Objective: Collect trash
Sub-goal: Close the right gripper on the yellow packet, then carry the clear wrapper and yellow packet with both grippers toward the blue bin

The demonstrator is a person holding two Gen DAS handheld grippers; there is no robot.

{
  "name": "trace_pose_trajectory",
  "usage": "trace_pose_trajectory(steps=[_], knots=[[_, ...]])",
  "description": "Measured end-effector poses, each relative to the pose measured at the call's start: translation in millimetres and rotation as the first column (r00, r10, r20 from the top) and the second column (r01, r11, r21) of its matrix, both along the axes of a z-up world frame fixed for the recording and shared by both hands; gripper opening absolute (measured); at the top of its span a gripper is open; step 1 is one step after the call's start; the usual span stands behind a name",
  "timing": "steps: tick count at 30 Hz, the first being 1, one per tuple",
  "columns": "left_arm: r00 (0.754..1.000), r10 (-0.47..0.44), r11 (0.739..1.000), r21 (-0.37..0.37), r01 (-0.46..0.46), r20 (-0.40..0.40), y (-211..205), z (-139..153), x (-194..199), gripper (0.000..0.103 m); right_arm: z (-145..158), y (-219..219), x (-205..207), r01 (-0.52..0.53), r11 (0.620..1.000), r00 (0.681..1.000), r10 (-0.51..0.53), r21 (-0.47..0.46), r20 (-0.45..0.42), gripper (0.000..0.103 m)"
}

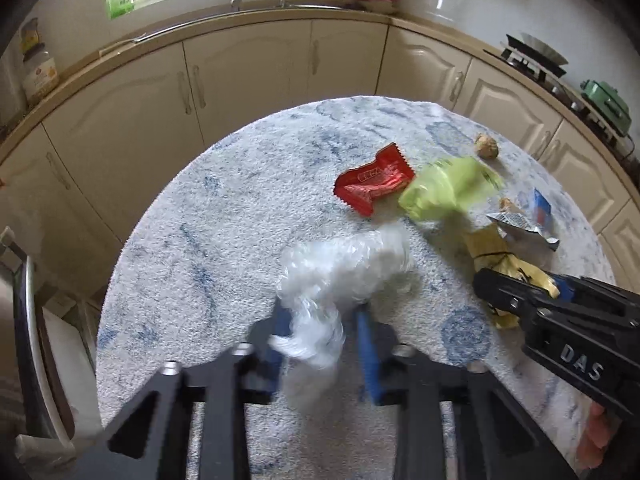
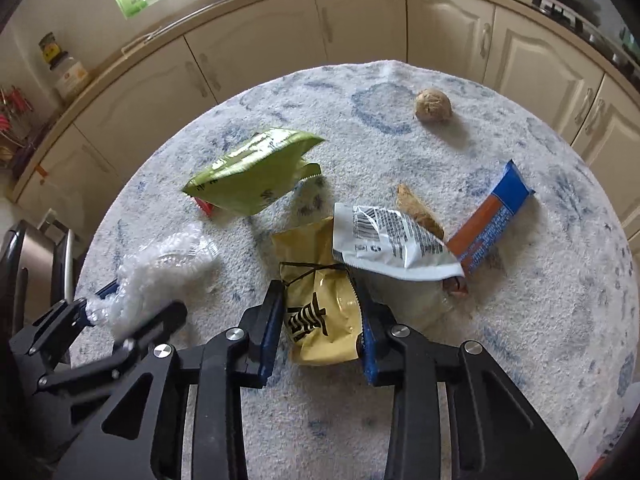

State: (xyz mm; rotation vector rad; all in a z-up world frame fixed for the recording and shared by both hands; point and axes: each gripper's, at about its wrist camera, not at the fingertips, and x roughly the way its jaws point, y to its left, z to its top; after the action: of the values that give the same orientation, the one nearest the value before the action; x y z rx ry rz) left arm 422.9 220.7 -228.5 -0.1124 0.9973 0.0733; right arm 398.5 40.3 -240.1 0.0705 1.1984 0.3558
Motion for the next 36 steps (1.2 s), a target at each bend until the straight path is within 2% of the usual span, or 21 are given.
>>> trace_pose_trajectory(steps=[2, 4, 10, 13, 25, 36], knots=[[1.0, 0.003, 0.999, -0.04, -0.003, -0.015, 2.9, 0.4, 0.0, 0.011, 1.6, -1.8, -9.7, -0.005, 1.0, 1.0, 0.005, 0.0, -0.002, 0.033], [1.0, 0.01, 0.998, -0.055, -0.011, -0.029, 4.7, 1.4, -2.3, 0.01, 2.9, -7.1, -18.2, 0.012, 0.999, 1.0, -0.011, 0.031, -0.02, 0.033], [0.999, 0.019, 0.999, -0.037, -0.02, -0.033, -3.0, 16.7, -19.2, 0.01, 12.6, -18.4, -41.7, 0.029, 0.998, 0.999, -0.028, 0.062, -0.019, 0.033], [1.0, 0.005, 1.0, -0.016, -0.005, -0.007, -15.1, 30.4, -32.5, 0.01, 17.7, -25.5, -51.9, 0.043, 0.996, 0.999, -0.041, 0.077, -0.021, 0.033], [0.995, -0.101, 0.995, 0.017, 0.101, 0.025, -69.9, 66.8, -84.7, 0.01, 40.6, -70.0, -88.5, 0.117, 0.986, 0.993, -0.118, 0.118, -0.004, 0.033], [0.974, -0.227, 0.974, 0.025, 0.226, 0.014, -143.3, 80.3, -103.7, 0.01, 54.7, -141.9, -120.3, 0.228, 0.963, 0.973, -0.232, 0.141, 0.012, 0.033]])
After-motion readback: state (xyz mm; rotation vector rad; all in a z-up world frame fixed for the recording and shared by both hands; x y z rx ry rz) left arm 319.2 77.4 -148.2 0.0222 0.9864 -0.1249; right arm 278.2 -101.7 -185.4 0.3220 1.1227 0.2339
